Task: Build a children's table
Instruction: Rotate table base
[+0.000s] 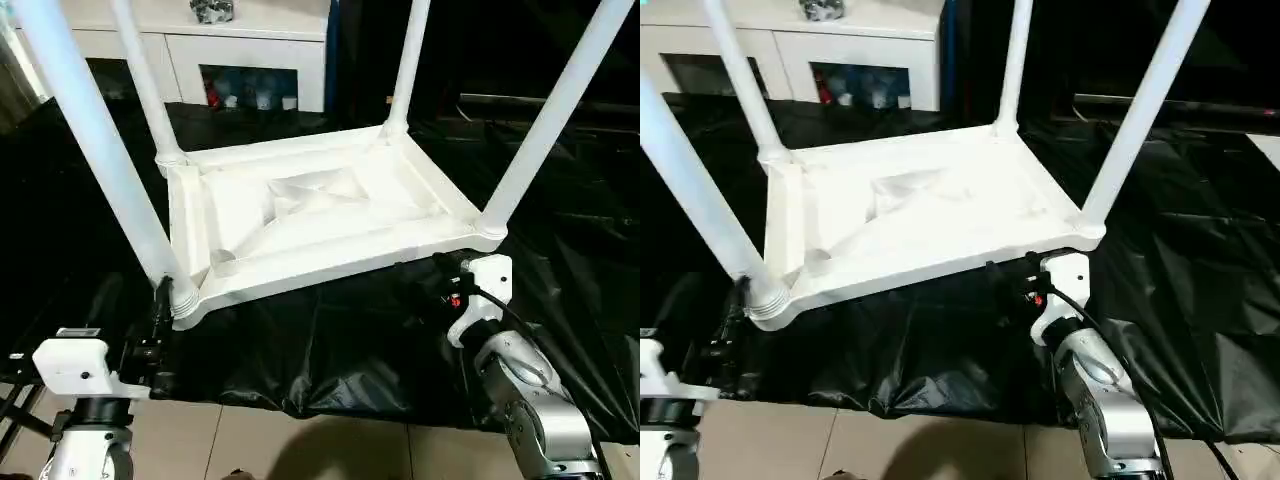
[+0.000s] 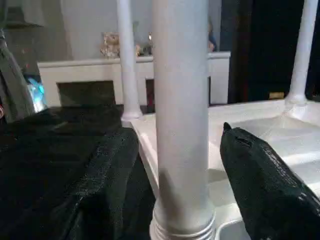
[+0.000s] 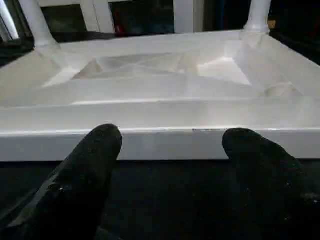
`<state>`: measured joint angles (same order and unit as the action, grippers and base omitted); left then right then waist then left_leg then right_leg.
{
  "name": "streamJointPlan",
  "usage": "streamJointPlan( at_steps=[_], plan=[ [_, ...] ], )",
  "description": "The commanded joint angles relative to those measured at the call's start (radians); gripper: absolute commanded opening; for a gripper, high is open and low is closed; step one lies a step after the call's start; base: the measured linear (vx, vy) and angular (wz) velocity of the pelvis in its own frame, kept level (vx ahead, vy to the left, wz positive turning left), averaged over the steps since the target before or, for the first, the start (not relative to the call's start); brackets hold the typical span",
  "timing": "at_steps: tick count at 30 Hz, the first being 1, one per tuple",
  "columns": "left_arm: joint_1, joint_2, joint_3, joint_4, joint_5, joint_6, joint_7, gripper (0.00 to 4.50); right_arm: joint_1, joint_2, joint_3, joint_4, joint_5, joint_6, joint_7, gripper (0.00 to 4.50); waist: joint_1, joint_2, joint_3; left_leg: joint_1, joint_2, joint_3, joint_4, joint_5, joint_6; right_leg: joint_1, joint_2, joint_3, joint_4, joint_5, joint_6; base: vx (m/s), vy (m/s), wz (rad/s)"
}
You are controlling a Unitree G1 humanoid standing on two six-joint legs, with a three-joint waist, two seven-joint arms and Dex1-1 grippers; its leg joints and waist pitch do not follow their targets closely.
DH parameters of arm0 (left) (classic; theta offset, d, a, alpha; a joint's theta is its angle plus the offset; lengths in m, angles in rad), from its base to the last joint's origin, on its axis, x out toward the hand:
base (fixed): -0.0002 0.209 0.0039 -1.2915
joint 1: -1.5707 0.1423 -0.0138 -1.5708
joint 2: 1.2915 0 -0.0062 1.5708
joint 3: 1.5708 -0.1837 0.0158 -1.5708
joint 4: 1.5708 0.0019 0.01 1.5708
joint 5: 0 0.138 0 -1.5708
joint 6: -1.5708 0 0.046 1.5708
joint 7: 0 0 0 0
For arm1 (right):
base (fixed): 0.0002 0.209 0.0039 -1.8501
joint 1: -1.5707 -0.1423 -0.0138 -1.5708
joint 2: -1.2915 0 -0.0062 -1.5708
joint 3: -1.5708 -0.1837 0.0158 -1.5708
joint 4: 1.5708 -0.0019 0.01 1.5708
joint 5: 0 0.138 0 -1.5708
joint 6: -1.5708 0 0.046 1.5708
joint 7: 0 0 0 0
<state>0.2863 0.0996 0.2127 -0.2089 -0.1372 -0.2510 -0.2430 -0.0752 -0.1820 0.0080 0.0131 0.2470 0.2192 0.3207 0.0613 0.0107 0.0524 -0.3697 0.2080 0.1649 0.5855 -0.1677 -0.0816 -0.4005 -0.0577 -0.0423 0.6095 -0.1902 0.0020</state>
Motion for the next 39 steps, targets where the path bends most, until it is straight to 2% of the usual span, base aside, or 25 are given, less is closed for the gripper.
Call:
streamJointPlan(
  at_steps=[1,2,3,5,6,7,8,9,10,12,13,14,16,17,22,23,24,26,27,29,31,33,39],
  plan=[
    [-0.026,0.016,-0.015,0.041,-0.010,0.035,-0.025,3.13,-0.009,-0.009,-0.003,0.006,-0.018,0.039,-0.021,3.77,-0.001,0.006,-0.044,0.015,0.004,-0.008,-0.074,-0.447,-0.015,0.007,-0.043,0.033,-0.115,-0.502,-0.007,0.000,0.000,0.00],
    [-0.039,0.028,-0.020,0.067,-0.013,0.026,-0.043,3.13,-0.015,-0.013,0.001,0.015,-0.028,0.052,-0.029,3.77,-0.001,0.007,-0.045,0.012,0.006,-0.010,-0.077,-0.445,-0.018,0.012,-0.045,0.032,-0.111,-0.487,-0.012,0.000,0.000,0.00],
    [-0.077,0.053,-0.024,0.146,-0.042,0.013,-0.098,3.13,-0.034,-0.029,0.015,0.048,-0.063,0.076,-0.043,3.77,0.000,0.008,-0.046,0.012,0.003,-0.010,-0.077,-0.438,-0.024,0.012,-0.044,0.033,-0.112,-0.468,-0.018,0.000,0.000,0.00],
    [-0.102,0.068,-0.024,0.192,-0.059,0.013,-0.132,3.13,-0.049,-0.039,0.024,0.079,-0.085,0.074,-0.045,3.77,-0.001,0.009,-0.051,0.010,0.005,-0.009,-0.077,-0.423,-0.029,0.018,-0.047,0.036,-0.103,-0.406,-0.042,0.000,0.000,0.00],
    [-0.127,0.077,-0.022,0.217,-0.062,0.013,-0.142,3.13,-0.067,-0.043,0.023,0.107,-0.089,0.076,-0.046,3.77,-0.003,0.001,-0.052,0.009,0.005,-0.007,-0.076,-0.418,-0.026,0.018,-0.046,0.036,-0.102,-0.390,-0.049,0.000,0.000,0.00],
    [-0.163,0.089,-0.017,0.247,-0.079,0.028,-0.163,3.13,-0.095,-0.053,0.025,0.150,-0.104,0.069,-0.048,3.77,0.000,0.006,-0.053,0.011,0.006,-0.006,-0.075,-0.408,-0.025,0.019,-0.048,0.038,-0.098,-0.370,-0.064,0.000,0.000,0.00],
    [-0.179,0.094,-0.016,0.262,-0.087,0.033,-0.172,3.13,-0.108,-0.057,0.026,0.168,-0.111,0.068,-0.049,3.77,-0.002,0.001,-0.054,0.011,0.005,-0.004,-0.073,-0.402,-0.024,0.019,-0.047,0.037,-0.097,-0.362,-0.072,0.000,0.000,0.00],
    [-0.181,0.094,-0.016,0.263,-0.087,0.035,-0.172,3.13,-0.109,-0.057,0.026,0.169,-0.111,0.069,-0.049,3.77,0.002,0.006,-0.054,0.012,0.009,-0.004,-0.073,-0.394,-0.026,0.022,-0.051,0.039,-0.093,-0.344,-0.090,0.000,0.000,0.00],
    [-0.225,0.112,-0.010,0.281,-0.124,0.084,-0.200,3.13,-0.151,-0.064,0.028,0.224,-0.125,0.077,-0.054,3.77,0.000,0.002,-0.053,0.010,0.009,-0.003,-0.073,-0.388,-0.027,0.024,-0.051,0.038,-0.090,-0.335,-0.096,0.000,0.000,0.00],
    [-0.255,0.132,-0.011,0.283,-0.159,0.124,-0.235,3.13,-0.192,-0.064,0.031,0.279,-0.138,0.071,-0.056,3.77,0.001,0.004,-0.056,0.014,0.008,-0.001,-0.070,-0.375,-0.029,0.023,-0.050,0.038,-0.085,-0.316,-0.115,0.000,0.000,0.00],
    [-0.264,0.139,-0.014,0.285,-0.172,0.135,-0.248,3.13,-0.206,-0.063,0.032,0.298,-0.142,0.069,-0.056,3.77,0.001,0.003,-0.056,0.011,0.007,-0.001,-0.071,-0.361,-0.029,0.027,-0.051,0.038,-0.083,-0.305,-0.122,0.000,0.000,0.00],
    [-0.271,0.144,-0.019,0.280,-0.195,0.152,-0.271,3.13,-0.222,-0.062,0.035,0.319,-0.145,0.062,-0.053,3.77,0.000,-0.003,-0.058,0.012,0.009,0.001,-0.069,-0.345,-0.026,0.028,-0.052,0.039,-0.081,-0.279,-0.132,0.000,0.000,0.00],
    [-0.280,0.156,-0.034,0.265,-0.257,0.196,-0.336,3.13,-0.257,-0.060,0.040,0.369,-0.156,0.044,-0.049,3.77,0.003,0.003,-0.062,0.012,0.010,0.004,-0.067,-0.310,-0.024,0.030,-0.053,0.040,-0.074,-0.223,-0.151,0.000,0.000,0.00],
    [-0.285,0.162,-0.042,0.256,-0.290,0.221,-0.371,3.13,-0.276,-0.059,0.042,0.400,-0.163,0.032,-0.048,3.77,0.005,-0.002,-0.064,0.012,0.008,0.006,-0.065,-0.286,-0.020,0.032,-0.053,0.039,-0.068,-0.199,-0.168,0.000,0.000,0.00],
    [-0.288,0.214,-0.109,0.182,-0.379,0.337,-0.529,3.13,-0.356,-0.055,0.059,0.519,-0.182,-0.005,-0.025,3.77,0.009,0.000,-0.059,0.015,0.012,0.009,-0.067,-0.307,-0.020,0.030,-0.053,0.039,-0.071,-0.240,-0.173,0.000,0.000,0.00],
    [-0.291,0.233,-0.123,0.163,-0.407,0.381,-0.568,3.13,-0.379,-0.052,0.064,0.558,-0.190,-0.018,-0.017,3.77,0.006,-0.015,-0.057,0.014,0.012,0.012,-0.067,-0.311,-0.017,0.031,-0.053,0.039,-0.074,-0.251,-0.169,0.000,0.000,0.00],
    [-0.291,0.249,-0.135,0.151,-0.423,0.409,-0.597,3.13,-0.392,-0.049,0.067,0.581,-0.195,-0.026,-0.010,3.77,0.007,-0.006,-0.058,0.015,0.011,0.010,-0.068,-0.308,-0.022,0.030,-0.055,0.040,-0.072,-0.272,-0.162,0.000,0.000,0.00],
    [-0.289,0.270,-0.149,0.139,-0.440,0.437,-0.634,3.13,-0.406,-0.047,0.070,0.609,-0.199,-0.037,-0.006,3.77,0.001,-0.006,-0.058,0.015,0.010,0.009,-0.067,-0.315,-0.028,0.030,-0.053,0.040,-0.070,-0.275,-0.163,0.000,0.000,0.00],
    [-0.285,0.290,-0.161,0.127,-0.455,0.467,-0.661,3.13,-0.416,-0.045,0.073,0.626,-0.203,-0.044,-0.005,3.77,-0.003,-0.016,-0.057,0.012,0.010,0.010,-0.068,-0.310,-0.026,0.034,-0.052,0.040,-0.071,-0.268,-0.160,0.000,0.000,0.00],
    [-0.270,0.358,-0.199,0.085,-0.498,0.559,-0.750,3.13,-0.442,-0.037,0.080,0.679,-0.214,-0.072,0.004,3.77,-0.005,-0.009,-0.060,0.012,0.008,0.008,-0.067,-0.303,-0.027,0.034,-0.054,0.039,-0.065,-0.273,-0.167,0.000,0.000,0.00],
    [-0.261,0.410,-0.229,0.041,-0.535,0.629,-0.811,3.13,-0.464,-0.024,0.090,0.712,-0.218,-0.095,0.020,3.77,-0.015,-0.010,-0.057,0.012,0.008,0.009,-0.068,-0.313,-0.030,0.033,-0.050,0.038,-0.065,-0.274,-0.171,0.000,0.000,0.00],
    [-0.260,0.435,-0.249,0.010,-0.557,0.673,-0.841,3.13,-0.480,-0.010,0.097,0.731,-0.221,-0.111,0.034,3.77,-0.026,-0.010,-0.058,0.011,0.008,0.008,-0.068,-0.309,-0.028,0.035,-0.050,0.039,-0.064,-0.261,-0.183,0.000,0.000,0.00],
    [-0.301,0.431,-0.286,-0.029,-0.589,0.735,-0.852,3.13,-0.511,0.037,0.127,0.767,-0.228,-0.151,0.082,3.77,-0.033,-0.011,-0.057,0.012,0.007,0.010,-0.066,-0.299,-0.022,0.037,-0.050,0.040,-0.063,-0.254,-0.196,0.000,0.000,0.00]
  ],
)
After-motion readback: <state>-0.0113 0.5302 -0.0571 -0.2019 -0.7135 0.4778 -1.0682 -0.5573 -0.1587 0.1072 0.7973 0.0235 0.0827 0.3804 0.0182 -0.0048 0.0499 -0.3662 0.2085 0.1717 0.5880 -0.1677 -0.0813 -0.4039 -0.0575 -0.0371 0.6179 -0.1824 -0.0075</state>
